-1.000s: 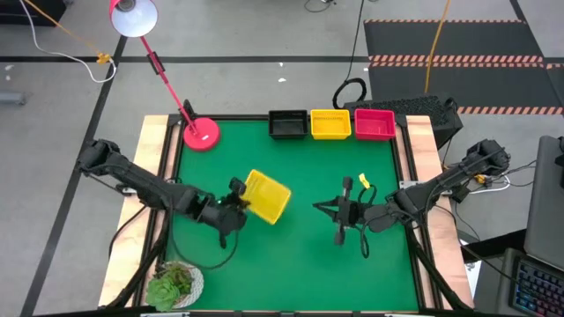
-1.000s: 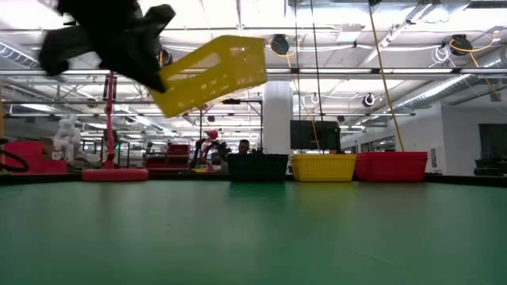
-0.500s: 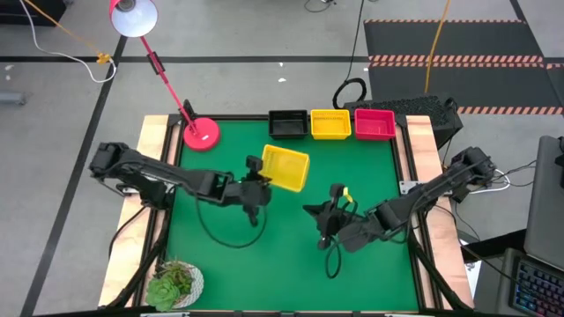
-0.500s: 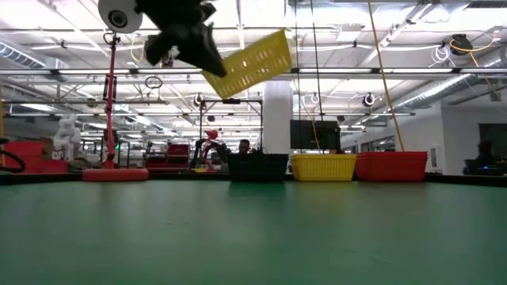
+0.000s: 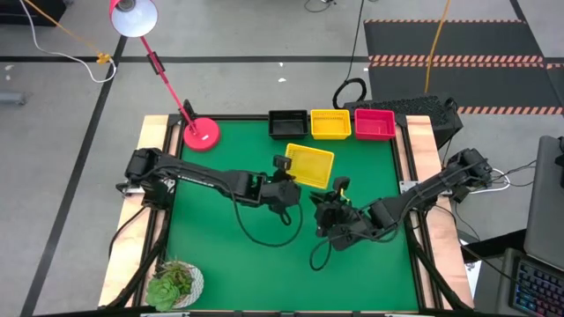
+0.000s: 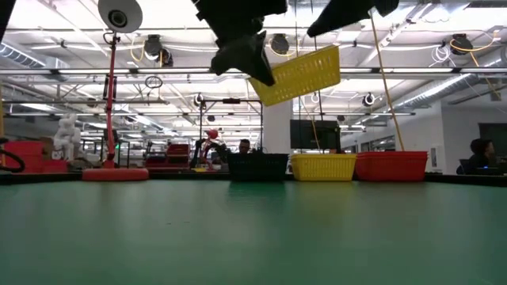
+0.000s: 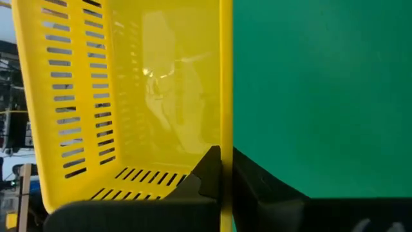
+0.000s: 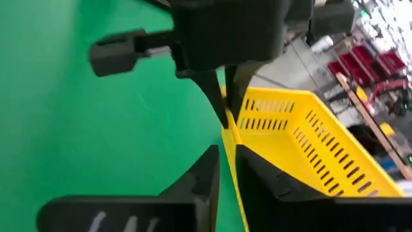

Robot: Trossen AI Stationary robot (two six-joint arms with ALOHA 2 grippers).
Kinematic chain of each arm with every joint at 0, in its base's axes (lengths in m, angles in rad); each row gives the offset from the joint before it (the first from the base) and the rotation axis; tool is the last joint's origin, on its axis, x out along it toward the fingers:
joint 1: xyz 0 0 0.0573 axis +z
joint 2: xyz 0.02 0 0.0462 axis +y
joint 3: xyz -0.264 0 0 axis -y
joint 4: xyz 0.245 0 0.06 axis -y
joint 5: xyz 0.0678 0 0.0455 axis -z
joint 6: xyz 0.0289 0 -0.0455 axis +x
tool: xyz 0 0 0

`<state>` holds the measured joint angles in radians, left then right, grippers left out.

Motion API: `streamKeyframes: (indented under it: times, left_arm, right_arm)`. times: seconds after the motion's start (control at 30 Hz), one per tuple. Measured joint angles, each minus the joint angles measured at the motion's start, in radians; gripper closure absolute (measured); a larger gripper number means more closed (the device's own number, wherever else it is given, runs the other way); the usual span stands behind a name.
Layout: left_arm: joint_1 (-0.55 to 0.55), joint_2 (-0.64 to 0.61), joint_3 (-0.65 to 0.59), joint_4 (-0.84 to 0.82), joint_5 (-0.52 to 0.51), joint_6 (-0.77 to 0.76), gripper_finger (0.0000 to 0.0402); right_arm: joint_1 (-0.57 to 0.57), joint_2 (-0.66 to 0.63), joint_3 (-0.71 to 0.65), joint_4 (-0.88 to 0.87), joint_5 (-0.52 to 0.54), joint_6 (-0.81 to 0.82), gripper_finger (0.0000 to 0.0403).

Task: Stack baskets by color
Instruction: Stack the bottom yellow bin on the top yellow bins

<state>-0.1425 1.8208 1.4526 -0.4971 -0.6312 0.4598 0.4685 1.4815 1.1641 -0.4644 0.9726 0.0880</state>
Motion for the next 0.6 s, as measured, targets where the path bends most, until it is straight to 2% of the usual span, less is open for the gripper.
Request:
streamKeyframes:
  times: [0.13, 0.37, 0.5, 0.6]
  left_arm:
    - [-0.003, 0.027, 0.026, -0.004, -0.007, -0.001, 0.0379]
    - [-0.004, 0.027, 0.024, -0.027, -0.008, -0.020, 0.0390]
    - [-0.005, 0.026, 0.024, -0.025, -0.008, -0.012, 0.0379]
    - [-0.005, 0.026, 0.024, -0.025, -0.008, -0.013, 0.0390]
  right_arm:
    - [-0.018, 0.000, 0.000, -0.055, -0.004, 0.051, 0.0325]
    - [-0.045, 0.000, -0.039, -0.086, -0.005, 0.058, 0.0282]
    - [-0.072, 0.000, -0.064, -0.080, -0.005, 0.055, 0.0271]
    - [-0.086, 0.000, -0.070, -0.079, -0.005, 0.050, 0.0274]
